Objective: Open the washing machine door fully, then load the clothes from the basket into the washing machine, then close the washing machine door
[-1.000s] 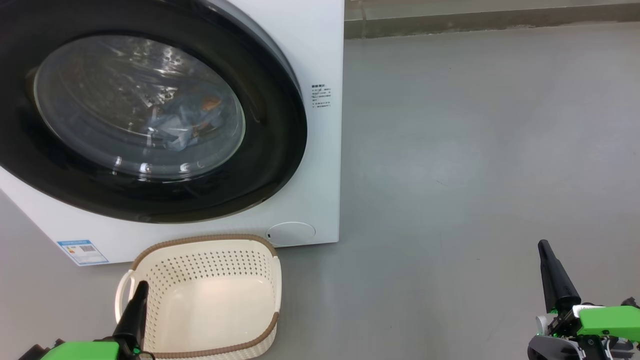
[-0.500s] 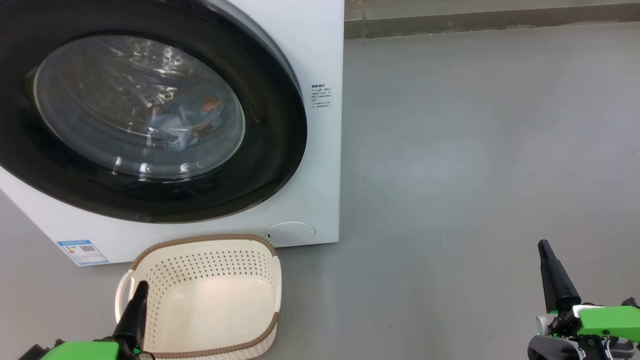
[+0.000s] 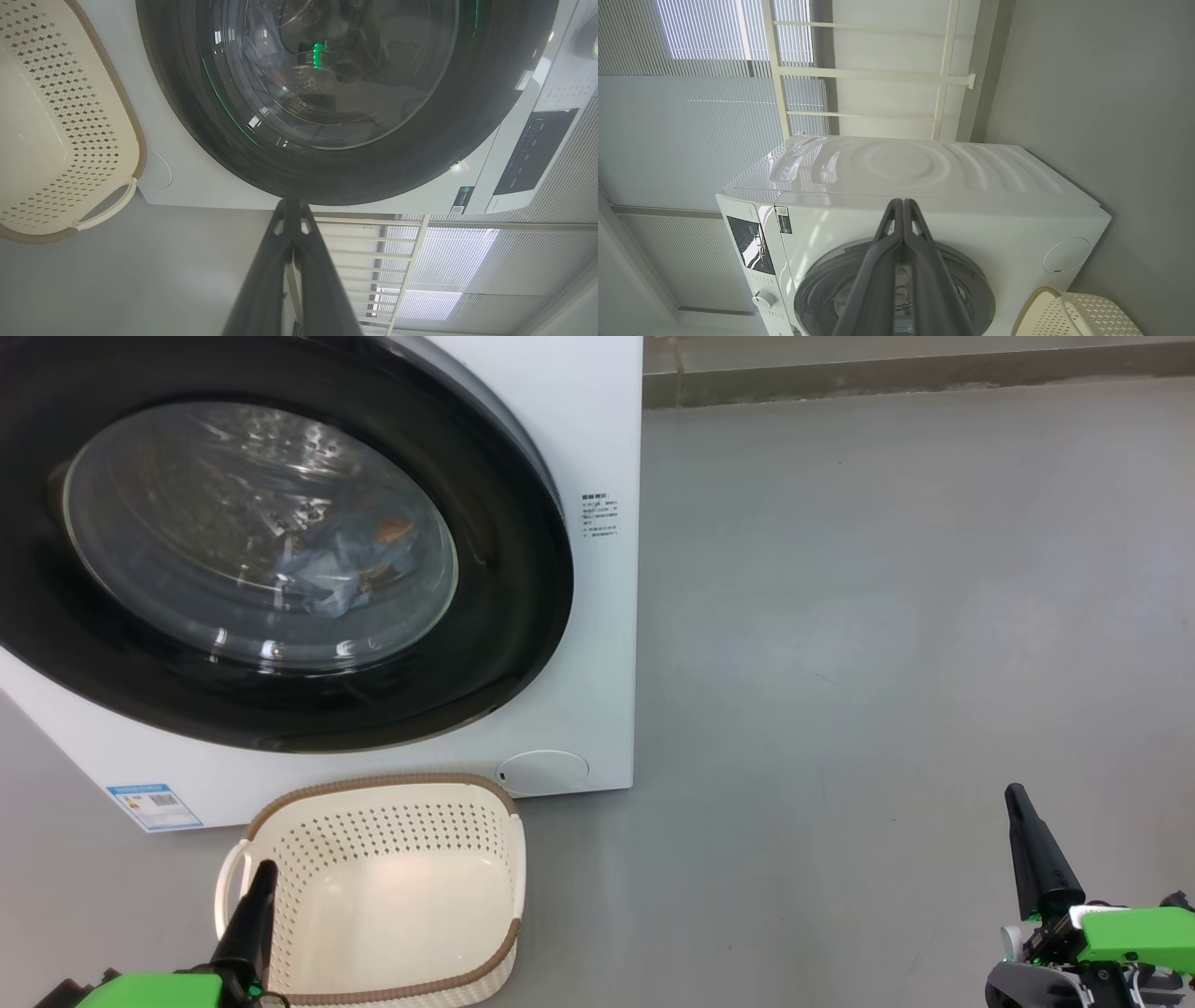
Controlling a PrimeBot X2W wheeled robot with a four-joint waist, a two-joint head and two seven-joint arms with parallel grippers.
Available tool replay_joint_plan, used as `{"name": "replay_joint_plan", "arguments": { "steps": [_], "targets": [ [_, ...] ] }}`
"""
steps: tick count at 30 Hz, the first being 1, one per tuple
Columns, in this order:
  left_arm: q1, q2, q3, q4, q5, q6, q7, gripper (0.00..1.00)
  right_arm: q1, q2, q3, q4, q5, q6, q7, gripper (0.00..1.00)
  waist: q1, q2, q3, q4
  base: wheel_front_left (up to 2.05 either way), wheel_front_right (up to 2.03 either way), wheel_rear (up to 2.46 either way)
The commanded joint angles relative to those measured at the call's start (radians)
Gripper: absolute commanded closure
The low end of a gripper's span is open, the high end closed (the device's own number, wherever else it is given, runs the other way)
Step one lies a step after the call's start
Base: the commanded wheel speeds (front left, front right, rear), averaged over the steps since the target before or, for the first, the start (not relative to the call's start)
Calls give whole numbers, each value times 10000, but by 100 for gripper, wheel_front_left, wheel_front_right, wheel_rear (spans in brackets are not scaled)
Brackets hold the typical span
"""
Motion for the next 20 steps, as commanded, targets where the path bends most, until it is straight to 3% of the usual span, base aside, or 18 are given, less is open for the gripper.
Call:
{"name": "replay_joint_plan", "arguments": {
  "steps": [1,20],
  "targets": [
    [-420,116,315,-187,-83,-29,59,100,-173,-44,166,-307,33,12,80,100,0,0,0,0,0,0,0],
    [-420,116,315,-187,-83,-29,58,100,-173,-43,164,-307,32,12,82,100,0,0,0,0,0,0,0]
  ]
}}
